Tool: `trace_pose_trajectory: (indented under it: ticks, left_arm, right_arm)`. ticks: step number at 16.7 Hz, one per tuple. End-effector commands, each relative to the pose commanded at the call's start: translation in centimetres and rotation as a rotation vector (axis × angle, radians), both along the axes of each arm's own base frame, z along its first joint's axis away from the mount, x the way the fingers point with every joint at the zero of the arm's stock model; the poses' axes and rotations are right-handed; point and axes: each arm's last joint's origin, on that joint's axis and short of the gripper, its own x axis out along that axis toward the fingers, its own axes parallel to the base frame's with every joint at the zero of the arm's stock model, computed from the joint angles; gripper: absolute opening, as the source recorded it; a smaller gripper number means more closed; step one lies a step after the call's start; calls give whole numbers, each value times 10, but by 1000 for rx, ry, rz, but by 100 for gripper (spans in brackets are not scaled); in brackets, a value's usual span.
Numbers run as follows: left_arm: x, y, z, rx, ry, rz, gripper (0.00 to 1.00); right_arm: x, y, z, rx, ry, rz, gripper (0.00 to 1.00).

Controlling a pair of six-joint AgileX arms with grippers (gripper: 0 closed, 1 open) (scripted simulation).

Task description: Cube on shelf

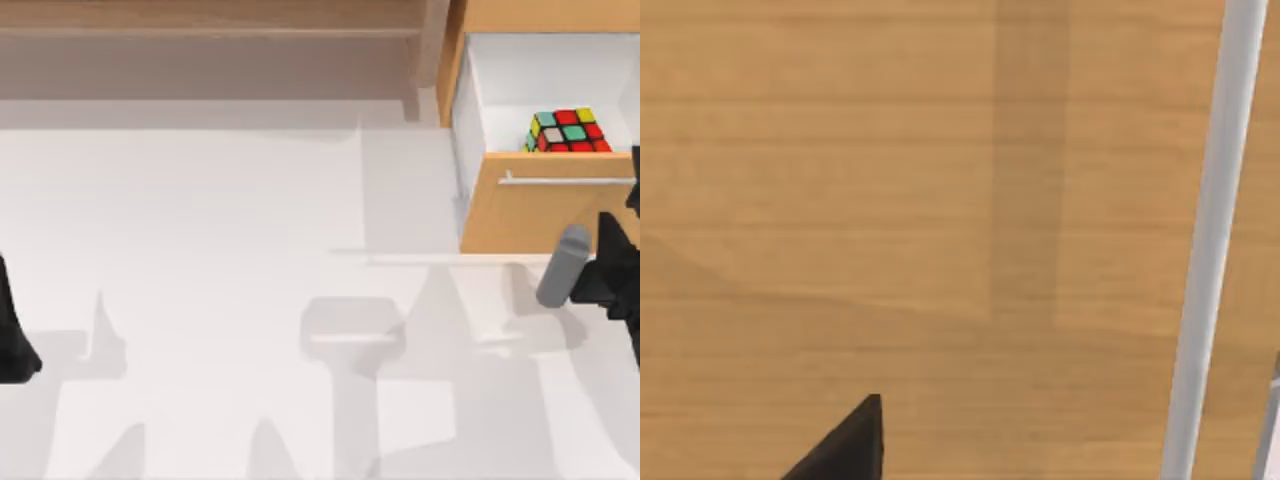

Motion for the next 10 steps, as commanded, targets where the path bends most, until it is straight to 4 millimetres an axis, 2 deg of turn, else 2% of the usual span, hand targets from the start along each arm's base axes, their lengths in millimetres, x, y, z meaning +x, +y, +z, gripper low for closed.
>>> trace_pose_trajectory:
  ticks: [5,8,9,10]
  left_arm:
    - [0,0,0,0,0,0,100]
    - [0,0,0,0,0,0,100]
    - [0,0,0,0,0,0,100]
    - [0,0,0,0,0,0,100]
  right_arm:
    - [-18,0,0,0,1,-1,100]
    - [-19,0,0,0,0,0,100]
    - [-20,-1,-14,-27,78,-2,100]
    - [-20,-1,-14,-27,78,-2,100]
